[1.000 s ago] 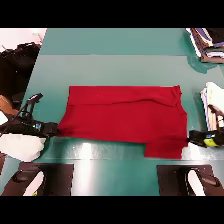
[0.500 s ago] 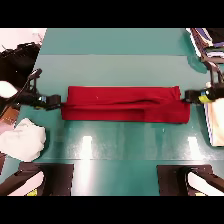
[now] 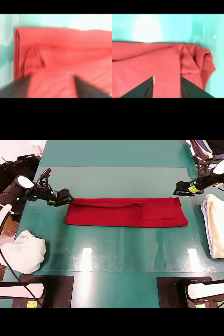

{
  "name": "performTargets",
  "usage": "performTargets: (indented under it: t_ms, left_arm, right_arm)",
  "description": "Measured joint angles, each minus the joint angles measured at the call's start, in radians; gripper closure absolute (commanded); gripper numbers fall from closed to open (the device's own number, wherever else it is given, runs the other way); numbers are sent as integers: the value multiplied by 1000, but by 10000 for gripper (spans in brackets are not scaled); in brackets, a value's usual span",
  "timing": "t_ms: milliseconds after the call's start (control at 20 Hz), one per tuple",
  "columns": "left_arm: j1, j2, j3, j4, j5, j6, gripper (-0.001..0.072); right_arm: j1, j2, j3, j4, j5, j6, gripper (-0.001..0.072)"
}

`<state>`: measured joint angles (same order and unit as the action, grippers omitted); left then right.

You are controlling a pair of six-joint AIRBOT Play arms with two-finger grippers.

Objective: Fold the shirts.

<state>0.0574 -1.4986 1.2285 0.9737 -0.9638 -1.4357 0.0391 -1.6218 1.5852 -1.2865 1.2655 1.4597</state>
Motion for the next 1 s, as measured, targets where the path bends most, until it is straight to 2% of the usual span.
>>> performTargets:
  t_ms: [100, 150, 200, 250, 350, 400, 450, 500, 750, 950, 1000]
  left_arm:
    - [0, -16, 42, -4, -19, 2, 44]
    - [0, -21, 62, -4, -42, 2, 232]
    - [-1, -24, 80, -7, -61, 2, 540]
    - [-4, -27, 93, -10, -87, 3, 675]
    - [-21, -30, 109, -16, -118, 13, 679]
    - [-34, -31, 114, -19, -132, 20, 679]
    - [-51, -32, 118, -19, -143, 26, 680]
    - [-66, -32, 121, -19, -148, 32, 679]
    - [-109, -33, 126, -14, -143, 3, 680]
    - [-177, -33, 127, -14, -124, -21, 680]
    - [-200, -33, 127, -15, -114, -26, 681]
  right_arm:
    - [-31, -35, 43, 37, 46, -26, 322]
    - [-54, -47, 53, 62, 75, -39, 322]
    - [-80, -53, 55, 87, 108, -55, 323]
    - [-114, -56, 47, 111, 131, -69, 322]
    - [-186, -55, 0, 160, 169, -103, 320]
    - [-222, -51, -32, 183, 179, -119, 265]
    - [-263, -48, -71, 214, 179, -136, 121]
    - [-299, -47, -109, 240, 177, -150, 104]
    - [-425, -72, -270, 382, 134, -240, 107]
    - [-408, -134, -303, 476, 130, -296, 112]
    - [-391, -151, -297, 482, 133, -308, 169]
